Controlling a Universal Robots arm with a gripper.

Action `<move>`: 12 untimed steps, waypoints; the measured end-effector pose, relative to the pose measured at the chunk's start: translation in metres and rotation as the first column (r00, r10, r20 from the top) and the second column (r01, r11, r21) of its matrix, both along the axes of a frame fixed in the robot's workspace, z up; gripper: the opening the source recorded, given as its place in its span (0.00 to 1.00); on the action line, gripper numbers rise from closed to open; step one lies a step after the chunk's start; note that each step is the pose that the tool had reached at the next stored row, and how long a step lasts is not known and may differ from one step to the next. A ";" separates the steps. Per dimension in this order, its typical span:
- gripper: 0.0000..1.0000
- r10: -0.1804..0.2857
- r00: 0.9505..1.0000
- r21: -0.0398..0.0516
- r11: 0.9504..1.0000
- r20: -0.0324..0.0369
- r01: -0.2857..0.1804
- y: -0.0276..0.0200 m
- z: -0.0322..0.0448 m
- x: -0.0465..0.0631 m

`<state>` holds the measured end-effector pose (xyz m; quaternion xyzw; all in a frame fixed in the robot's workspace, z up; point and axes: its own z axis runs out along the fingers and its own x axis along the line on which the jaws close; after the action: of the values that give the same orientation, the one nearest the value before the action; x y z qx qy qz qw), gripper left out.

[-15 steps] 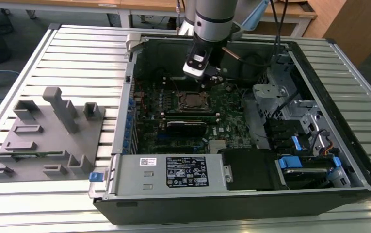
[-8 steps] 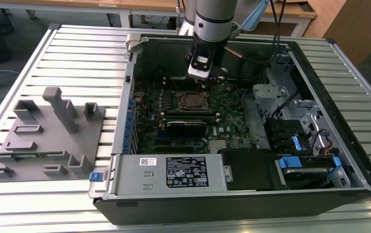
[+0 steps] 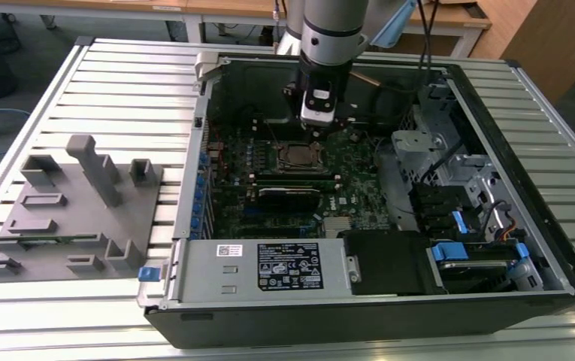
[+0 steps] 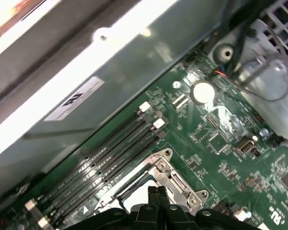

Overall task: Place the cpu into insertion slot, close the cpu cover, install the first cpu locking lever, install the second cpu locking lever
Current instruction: 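Close the cpu cover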

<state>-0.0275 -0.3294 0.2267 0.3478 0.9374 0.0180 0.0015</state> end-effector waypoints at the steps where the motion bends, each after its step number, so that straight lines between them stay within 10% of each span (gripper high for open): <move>1: 0.11 0.020 1.000 0.000 1.000 0.000 -0.020 0.0000 -0.0001 0.000; 12: 0.11 0.217 0.976 0.000 0.976 0.000 -0.217 0.0000 -0.0013 0.000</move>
<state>-0.0275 -0.3294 0.2254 0.2435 0.9697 0.0181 -0.0004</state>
